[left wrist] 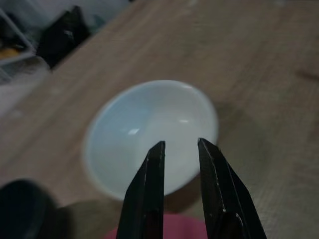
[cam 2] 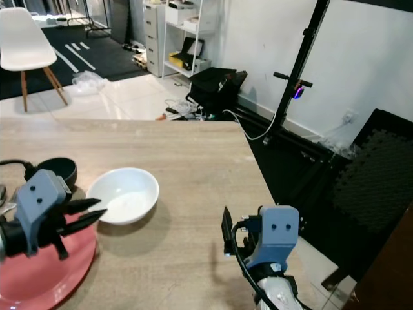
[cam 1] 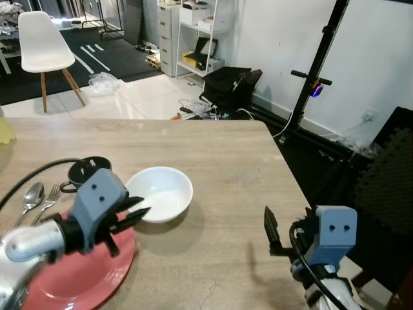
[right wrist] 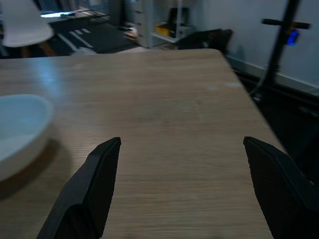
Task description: Setting the table
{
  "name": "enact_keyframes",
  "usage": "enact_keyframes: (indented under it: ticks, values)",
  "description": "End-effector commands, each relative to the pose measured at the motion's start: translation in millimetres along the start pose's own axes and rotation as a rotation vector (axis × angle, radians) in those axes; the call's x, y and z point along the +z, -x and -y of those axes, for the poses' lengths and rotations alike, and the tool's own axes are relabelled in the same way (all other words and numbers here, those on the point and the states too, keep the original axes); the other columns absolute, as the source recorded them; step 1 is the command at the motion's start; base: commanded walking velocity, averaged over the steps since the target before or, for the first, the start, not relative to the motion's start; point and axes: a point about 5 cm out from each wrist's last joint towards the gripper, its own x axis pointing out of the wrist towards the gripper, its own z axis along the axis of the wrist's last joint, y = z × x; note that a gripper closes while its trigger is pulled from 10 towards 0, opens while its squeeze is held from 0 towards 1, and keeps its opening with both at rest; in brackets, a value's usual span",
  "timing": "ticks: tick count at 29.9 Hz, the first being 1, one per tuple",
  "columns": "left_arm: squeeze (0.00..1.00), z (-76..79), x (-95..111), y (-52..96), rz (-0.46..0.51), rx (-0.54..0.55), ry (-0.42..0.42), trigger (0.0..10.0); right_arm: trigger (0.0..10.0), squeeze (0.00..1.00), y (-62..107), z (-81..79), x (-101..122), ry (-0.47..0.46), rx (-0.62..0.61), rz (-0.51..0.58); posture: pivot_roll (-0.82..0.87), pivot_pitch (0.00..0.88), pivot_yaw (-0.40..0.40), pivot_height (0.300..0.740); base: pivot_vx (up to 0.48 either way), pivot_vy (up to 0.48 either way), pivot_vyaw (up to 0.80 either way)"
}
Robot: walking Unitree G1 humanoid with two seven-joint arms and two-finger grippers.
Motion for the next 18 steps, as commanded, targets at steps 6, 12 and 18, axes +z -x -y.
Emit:
enact_keyframes:
  ticks: [6, 12, 18]
  values:
    - [0.00, -13.1, -10.2, -9.1, -0.103, -0.153, -0.105, 10.0, 10.0, 0.00, -3.8, -2.7, -2.4, -0.011, 0.007, -0.005, 0.08, 0.043, 0.003, 0.740, 0.000, 0.000, 0.00]
    - [1.00, -38.8, -17.8, -30.3, -0.171, -0.229, -0.122, 10.0, 10.0, 0.00, -2.3, -2.5, -1.9, -0.011, -0.001, -0.003, 0.06, 0.056, 0.016, 0.740, 0.000, 0.000, 0.00]
    - [1.00, -45.6, -20.9, -44.2, -0.183, -0.311, -0.160, 10.0, 10.0, 0.00, -2.5, -0.9, 1.7, -0.011, -0.005, 0.004, 0.05, 0.080, 0.008, 0.740, 0.000, 0.000, 0.00]
